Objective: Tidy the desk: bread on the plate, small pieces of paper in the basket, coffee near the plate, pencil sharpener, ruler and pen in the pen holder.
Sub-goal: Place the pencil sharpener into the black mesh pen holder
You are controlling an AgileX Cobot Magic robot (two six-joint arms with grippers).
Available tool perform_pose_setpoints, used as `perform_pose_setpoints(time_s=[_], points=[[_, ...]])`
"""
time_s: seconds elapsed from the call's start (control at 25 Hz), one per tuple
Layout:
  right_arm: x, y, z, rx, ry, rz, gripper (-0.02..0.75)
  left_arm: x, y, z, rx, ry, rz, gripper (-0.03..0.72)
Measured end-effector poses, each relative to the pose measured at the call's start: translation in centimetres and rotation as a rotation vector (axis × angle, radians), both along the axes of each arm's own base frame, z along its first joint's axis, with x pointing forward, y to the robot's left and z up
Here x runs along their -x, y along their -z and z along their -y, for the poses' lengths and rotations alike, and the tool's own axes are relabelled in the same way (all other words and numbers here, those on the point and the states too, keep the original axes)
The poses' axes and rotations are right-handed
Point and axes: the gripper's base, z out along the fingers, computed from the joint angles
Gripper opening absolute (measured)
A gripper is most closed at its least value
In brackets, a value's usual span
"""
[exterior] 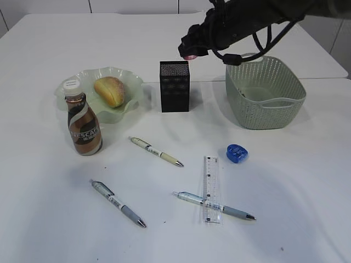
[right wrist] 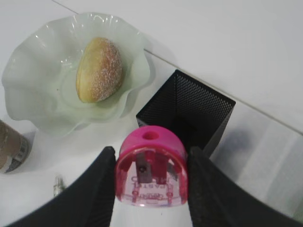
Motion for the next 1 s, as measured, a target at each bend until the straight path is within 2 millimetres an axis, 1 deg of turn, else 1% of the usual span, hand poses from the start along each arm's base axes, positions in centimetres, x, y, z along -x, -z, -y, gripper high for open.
perform_pose_setpoints(time_s=[0.08, 0.12, 0.2, 0.24, 0.32, 0.36, 0.44, 0.6, 0.76, 0.8, 0.84, 0.88, 0.96, 1.0], points=[[-0.2, 0.1, 0.0, -0.001, -0.001, 0.003, 0.347, -0.2, 0.1, 0.0, 0.000, 0.001, -0.001, 0.456], [-1.1, 0.5, -0.3, -0.007, 0.002, 0.045, 0.347, -0.3, 0.2, 0.1, -0.002, 0.001, -0.006, 0.456], [-1.2, 0.6, -0.5, -0.008, 0.001, 0.049, 0.347, -0.7, 0.4, 0.2, -0.002, 0.003, -0.009, 0.456], [-1.8, 0.9, -0.7, -0.016, -0.002, 0.075, 0.347, -0.9, 0.5, 0.2, -0.003, 0.004, -0.012, 0.456], [-2.4, 1.1, -1.0, -0.019, -0.005, 0.098, 0.347, -1.2, 0.7, 0.4, -0.004, 0.005, -0.015, 0.456], [-2.8, 1.6, -1.4, -0.012, -0.008, 0.123, 0.347, -1.4, 0.8, 0.4, -0.005, 0.006, -0.018, 0.456], [-3.0, 1.9, -1.8, -0.006, -0.008, 0.146, 0.347, -1.7, 1.0, 0.5, -0.005, 0.008, -0.018, 0.456], [-3.5, 2.4, -1.9, -0.005, 0.020, 0.177, 0.347, -2.1, 1.2, 0.6, -0.006, 0.010, -0.021, 0.456], [-4.1, 3.7, -1.9, -0.019, 0.053, 0.172, 0.347, -2.5, 1.1, 0.7, -0.001, 0.016, 0.011, 0.456], [-4.1, 3.7, -1.9, -0.019, 0.053, 0.172, 0.347, -2.6, 1.1, 0.7, -0.001, 0.017, 0.011, 0.456], [-4.4, 4.5, -2.0, -0.027, 0.066, 0.160, 0.347, -2.6, 1.2, 0.7, -0.003, 0.017, 0.012, 0.456], [-4.5, 4.9, -2.0, -0.031, 0.076, 0.158, 0.347, -2.7, 1.2, 0.7, -0.010, 0.018, 0.013, 0.456], [-4.7, 5.5, -2.0, -0.037, 0.089, 0.152, 0.347, -2.7, 1.2, 0.7, -0.020, 0.019, 0.018, 0.456], [-4.7, 5.5, -1.9, -0.039, 0.091, 0.154, 0.347, -2.7, 1.2, 0.7, -0.021, 0.019, 0.020, 0.456]])
